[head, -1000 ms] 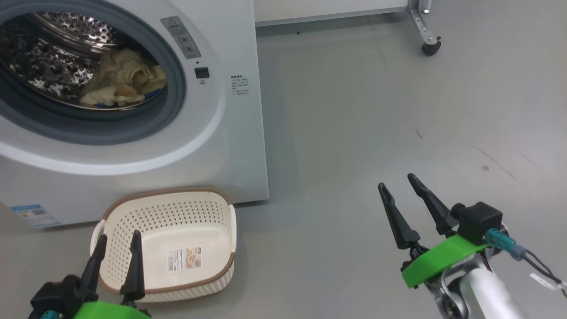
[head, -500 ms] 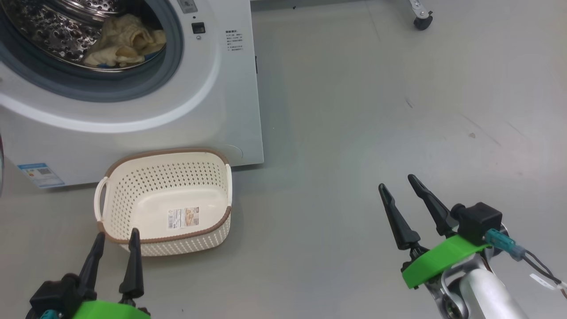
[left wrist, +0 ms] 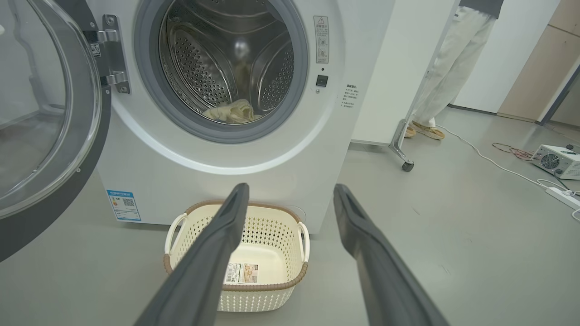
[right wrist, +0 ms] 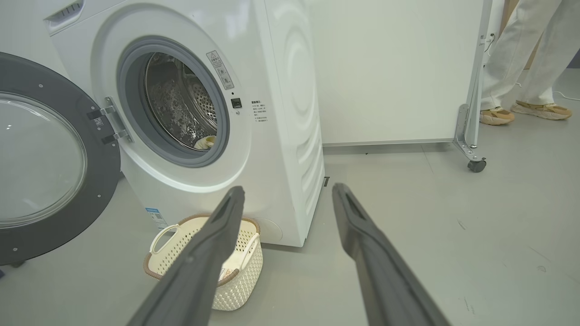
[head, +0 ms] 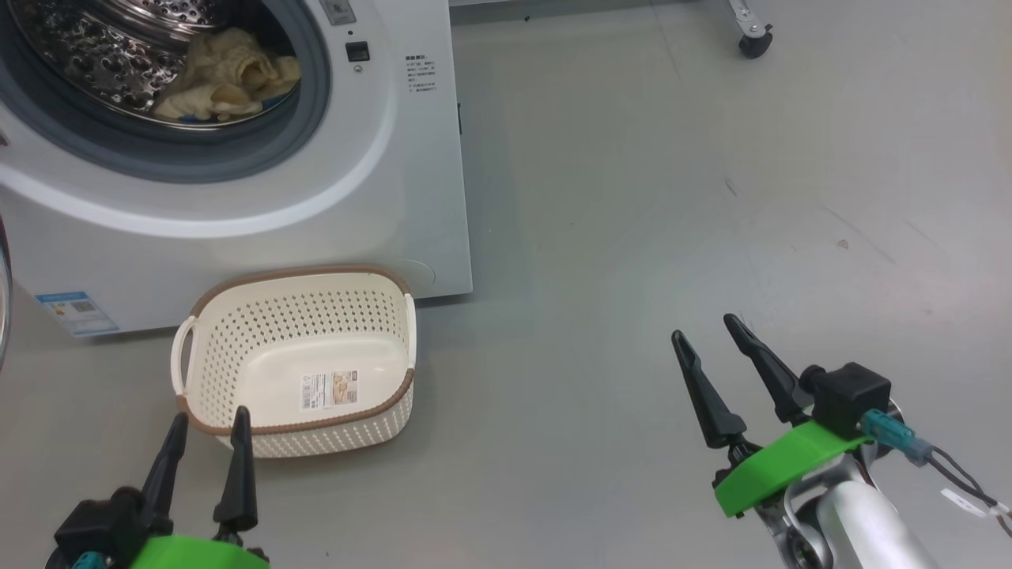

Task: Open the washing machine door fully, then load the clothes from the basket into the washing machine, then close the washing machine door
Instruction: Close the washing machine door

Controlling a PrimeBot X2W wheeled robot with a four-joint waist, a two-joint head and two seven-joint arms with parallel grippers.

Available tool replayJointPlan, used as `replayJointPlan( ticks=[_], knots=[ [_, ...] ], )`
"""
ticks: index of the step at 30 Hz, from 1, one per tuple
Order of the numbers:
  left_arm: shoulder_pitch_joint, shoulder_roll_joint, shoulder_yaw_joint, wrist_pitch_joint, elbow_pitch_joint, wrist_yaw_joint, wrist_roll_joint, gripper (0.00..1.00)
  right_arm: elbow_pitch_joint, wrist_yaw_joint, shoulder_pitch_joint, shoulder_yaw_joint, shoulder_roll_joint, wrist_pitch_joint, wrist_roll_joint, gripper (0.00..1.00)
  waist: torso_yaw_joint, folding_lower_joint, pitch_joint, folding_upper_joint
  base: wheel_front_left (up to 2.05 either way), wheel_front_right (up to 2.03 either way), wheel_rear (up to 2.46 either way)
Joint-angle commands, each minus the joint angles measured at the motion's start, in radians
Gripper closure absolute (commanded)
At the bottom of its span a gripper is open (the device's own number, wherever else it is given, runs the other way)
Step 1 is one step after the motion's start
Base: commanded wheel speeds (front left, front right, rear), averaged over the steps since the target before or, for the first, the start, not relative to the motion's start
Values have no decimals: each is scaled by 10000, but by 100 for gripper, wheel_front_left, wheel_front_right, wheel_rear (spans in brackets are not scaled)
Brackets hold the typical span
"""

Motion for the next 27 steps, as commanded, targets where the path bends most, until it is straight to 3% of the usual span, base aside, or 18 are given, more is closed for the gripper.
replayJointPlan(
  ticks=[1, 27],
  knots=[
    [-441, 132, 349, -67, -321, -65, 57, 0, -257, 0, -438, 207, 21, -69, 9, 0, 1, 0, 11, 0, 0, 0, 0],
    [-527, 218, 62, -67, -70, -65, -78, 0, -198, 0, -395, 229, 21, -69, -3, 0, 133, 0, -73, 0, 0, 0, 0]
  ],
)
